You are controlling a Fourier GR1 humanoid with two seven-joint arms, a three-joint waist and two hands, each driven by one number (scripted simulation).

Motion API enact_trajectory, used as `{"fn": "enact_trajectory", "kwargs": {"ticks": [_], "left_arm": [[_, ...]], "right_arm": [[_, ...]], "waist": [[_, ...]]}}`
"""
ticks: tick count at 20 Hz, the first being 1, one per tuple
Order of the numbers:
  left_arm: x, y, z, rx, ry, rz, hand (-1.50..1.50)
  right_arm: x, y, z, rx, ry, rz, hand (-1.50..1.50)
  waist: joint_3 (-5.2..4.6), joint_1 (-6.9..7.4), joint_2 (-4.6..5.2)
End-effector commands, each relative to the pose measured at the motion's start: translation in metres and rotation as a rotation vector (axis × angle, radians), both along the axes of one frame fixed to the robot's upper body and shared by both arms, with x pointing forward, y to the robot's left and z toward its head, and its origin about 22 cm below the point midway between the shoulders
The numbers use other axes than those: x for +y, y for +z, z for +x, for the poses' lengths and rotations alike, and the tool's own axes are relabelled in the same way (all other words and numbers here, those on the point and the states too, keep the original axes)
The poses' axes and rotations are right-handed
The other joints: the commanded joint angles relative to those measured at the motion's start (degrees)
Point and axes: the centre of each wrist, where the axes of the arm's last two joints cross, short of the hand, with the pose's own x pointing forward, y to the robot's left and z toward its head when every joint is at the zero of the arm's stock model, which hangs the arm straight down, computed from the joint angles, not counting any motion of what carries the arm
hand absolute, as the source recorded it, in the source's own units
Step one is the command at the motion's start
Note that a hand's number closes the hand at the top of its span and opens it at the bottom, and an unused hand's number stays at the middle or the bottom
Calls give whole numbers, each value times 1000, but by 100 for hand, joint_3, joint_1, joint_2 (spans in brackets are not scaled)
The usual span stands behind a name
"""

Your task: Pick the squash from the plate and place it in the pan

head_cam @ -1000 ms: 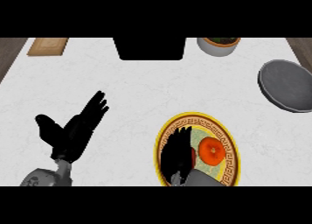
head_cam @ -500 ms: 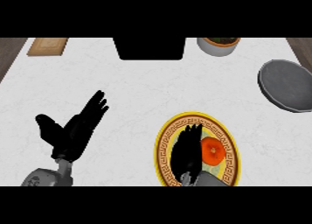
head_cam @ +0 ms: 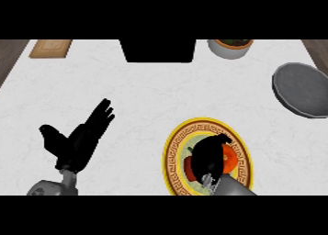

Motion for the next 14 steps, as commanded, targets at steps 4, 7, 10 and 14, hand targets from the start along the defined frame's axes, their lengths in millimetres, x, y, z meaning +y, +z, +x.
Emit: {"fn": "enact_trajectory", "kwargs": {"ticks": [4, 7, 10, 14], "left_arm": [[2, 17, -2, -1, -11, -12, 0], [-13, 14, 0, -4, -7, 11, 0], [-3, 8, -6, 6, 24, 2, 0], [9, 6, -6, 0, 54, -7, 0]], "right_arm": [[-14, -19, 13, -42, 160, -32, 150], [-19, -26, 4, -51, 179, -45, 150], [-57, 2, -2, -72, 109, 346, 150], [-84, 11, -21, -79, 65, 735, 150]], "waist": [[2, 47, 2], [1, 8, 0], [12, -136, -23], [26, -365, -25]]}}
